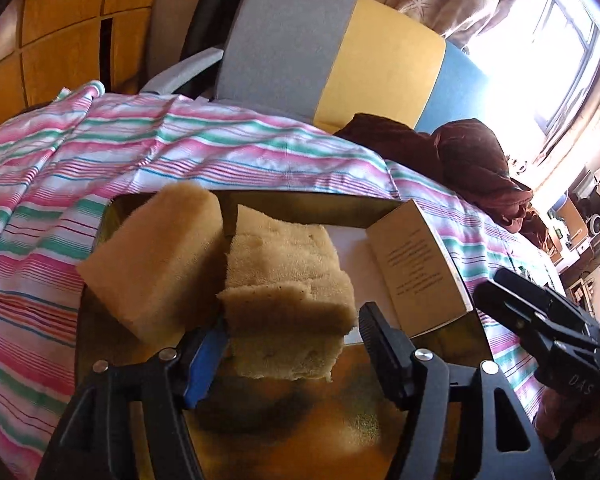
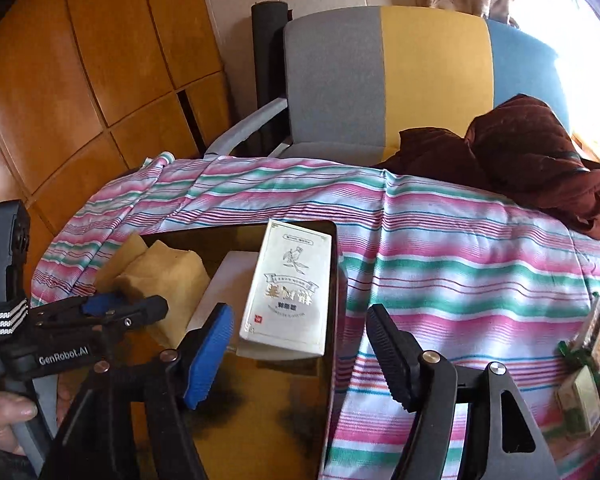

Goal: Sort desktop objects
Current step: 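Carry sponge and white box into the gold tray and open both tools, then grasp the white printed leaflet with the right tool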

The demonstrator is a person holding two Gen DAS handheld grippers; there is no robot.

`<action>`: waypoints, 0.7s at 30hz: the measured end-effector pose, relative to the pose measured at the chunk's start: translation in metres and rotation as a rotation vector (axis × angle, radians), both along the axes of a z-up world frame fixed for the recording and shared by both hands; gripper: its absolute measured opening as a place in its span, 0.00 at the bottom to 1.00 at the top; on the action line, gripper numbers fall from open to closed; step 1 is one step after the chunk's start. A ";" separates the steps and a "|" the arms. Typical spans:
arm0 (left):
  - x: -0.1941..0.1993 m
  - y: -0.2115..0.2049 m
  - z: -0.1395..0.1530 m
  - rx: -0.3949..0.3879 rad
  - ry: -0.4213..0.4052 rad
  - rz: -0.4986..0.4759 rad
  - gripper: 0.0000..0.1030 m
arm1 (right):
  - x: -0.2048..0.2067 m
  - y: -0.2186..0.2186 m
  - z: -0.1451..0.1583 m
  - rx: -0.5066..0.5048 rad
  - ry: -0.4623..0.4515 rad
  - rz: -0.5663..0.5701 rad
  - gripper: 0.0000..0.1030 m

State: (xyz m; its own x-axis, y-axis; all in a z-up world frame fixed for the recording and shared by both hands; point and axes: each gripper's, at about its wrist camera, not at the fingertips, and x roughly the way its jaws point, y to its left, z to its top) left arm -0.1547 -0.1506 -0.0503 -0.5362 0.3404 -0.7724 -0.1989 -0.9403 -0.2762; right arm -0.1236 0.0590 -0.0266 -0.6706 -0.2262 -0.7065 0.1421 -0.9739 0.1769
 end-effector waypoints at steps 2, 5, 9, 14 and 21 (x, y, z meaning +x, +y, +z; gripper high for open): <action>0.008 -0.002 0.007 -0.005 0.030 0.014 0.65 | 0.017 0.014 -0.001 -0.022 0.014 -0.024 0.69; 0.027 -0.001 0.018 0.009 0.083 0.005 0.65 | 0.047 0.040 -0.005 -0.039 0.034 -0.081 0.74; 0.060 0.017 0.034 0.057 0.155 -0.084 0.66 | 0.093 0.087 -0.013 -0.006 0.030 -0.212 0.77; 0.101 0.069 0.045 0.111 0.195 -0.289 0.66 | 0.152 0.148 -0.023 0.062 0.018 -0.389 0.80; 0.147 0.154 0.028 0.123 0.144 -0.554 0.66 | 0.238 0.231 -0.005 0.196 0.060 -0.706 0.89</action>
State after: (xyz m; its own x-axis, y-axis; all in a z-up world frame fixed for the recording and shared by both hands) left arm -0.0075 0.0033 -0.0226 -0.3496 0.6824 -0.6419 -0.6955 -0.6481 -0.3102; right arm 0.1145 0.2900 -0.0314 -0.6489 0.4001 -0.6471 -0.5264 -0.8502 0.0022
